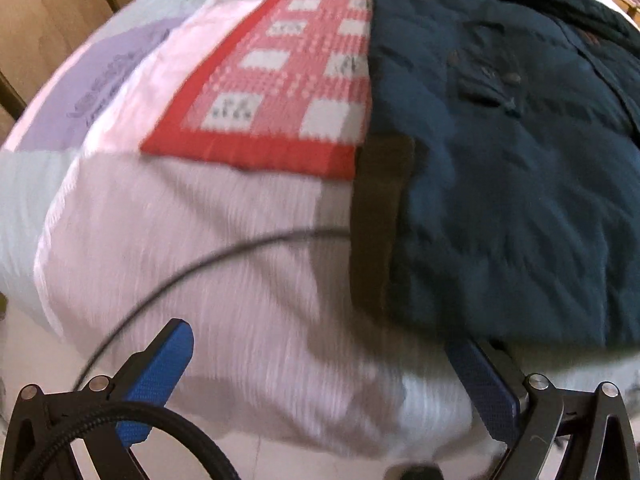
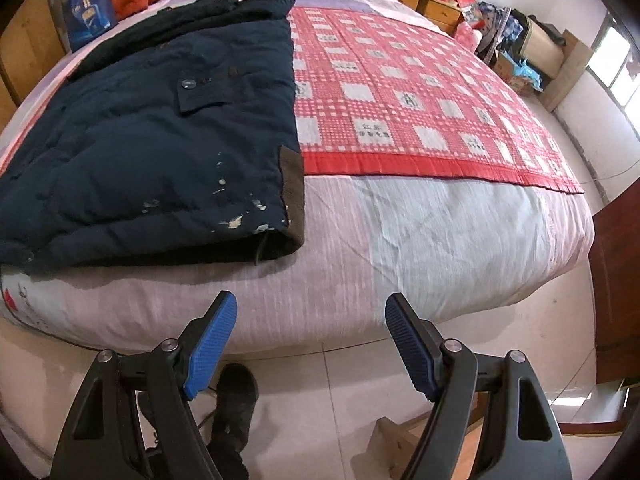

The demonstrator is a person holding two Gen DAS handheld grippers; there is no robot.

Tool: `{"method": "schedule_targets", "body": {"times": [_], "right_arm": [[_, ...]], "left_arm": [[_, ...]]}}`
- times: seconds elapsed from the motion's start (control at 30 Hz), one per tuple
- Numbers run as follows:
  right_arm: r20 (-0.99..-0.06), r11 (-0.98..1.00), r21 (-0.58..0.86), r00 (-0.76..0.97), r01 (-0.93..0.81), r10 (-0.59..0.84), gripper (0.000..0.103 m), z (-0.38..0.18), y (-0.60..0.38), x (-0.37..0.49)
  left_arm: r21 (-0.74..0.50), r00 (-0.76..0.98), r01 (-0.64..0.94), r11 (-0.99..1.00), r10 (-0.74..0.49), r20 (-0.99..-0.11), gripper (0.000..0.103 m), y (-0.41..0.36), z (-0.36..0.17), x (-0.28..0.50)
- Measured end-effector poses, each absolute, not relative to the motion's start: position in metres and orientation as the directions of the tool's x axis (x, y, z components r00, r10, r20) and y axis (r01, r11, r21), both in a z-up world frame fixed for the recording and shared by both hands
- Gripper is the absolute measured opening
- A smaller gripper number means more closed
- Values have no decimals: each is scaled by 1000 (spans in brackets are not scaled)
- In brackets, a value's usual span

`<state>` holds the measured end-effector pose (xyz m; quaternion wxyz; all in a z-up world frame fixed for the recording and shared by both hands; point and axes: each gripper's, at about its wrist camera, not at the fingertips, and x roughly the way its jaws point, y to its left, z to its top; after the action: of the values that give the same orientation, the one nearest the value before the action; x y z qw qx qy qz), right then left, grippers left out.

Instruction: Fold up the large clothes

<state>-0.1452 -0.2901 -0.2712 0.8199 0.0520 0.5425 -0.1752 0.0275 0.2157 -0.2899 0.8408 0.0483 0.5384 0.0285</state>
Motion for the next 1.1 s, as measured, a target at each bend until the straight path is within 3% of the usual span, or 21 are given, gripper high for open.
{"method": "schedule_targets", "body": {"times": [0.33, 0.5, 0.73, 0.87, 0.9, 0.97, 1.1], "right_arm": [[-894, 924, -133, 360, 359, -268, 80, -289, -306, -117], [-895, 929, -133, 361, 345, -263, 80, -300, -310, -107], [-848, 908, -134, 428, 397, -312, 80, -293, -332, -97], [-854, 905, -126, 420, 405, -307, 80, -304, -334, -82], [-864, 916, -120, 415, 383, -286, 79, -310, -330, -76], [-857, 924, -136, 425, 358, -291, 65, -313, -330, -67], [-842, 883, -27, 466, 469, -273, 63, -306, -359, -73]], "left_arm": [[172, 483, -21, 985, 160, -861, 103, 204, -283, 72], [265, 458, 85, 960, 199, -867, 103, 176, -304, 70], [194, 530, -114, 974, 225, -818, 103, 205, -273, 84], [178, 480, -65, 982, 188, -857, 103, 197, -290, 89], [186, 471, -46, 981, 186, -862, 103, 194, -296, 90], [209, 466, -32, 977, 200, -862, 103, 191, -303, 87], [168, 474, -119, 979, 205, -856, 101, 223, -303, 82]]}}
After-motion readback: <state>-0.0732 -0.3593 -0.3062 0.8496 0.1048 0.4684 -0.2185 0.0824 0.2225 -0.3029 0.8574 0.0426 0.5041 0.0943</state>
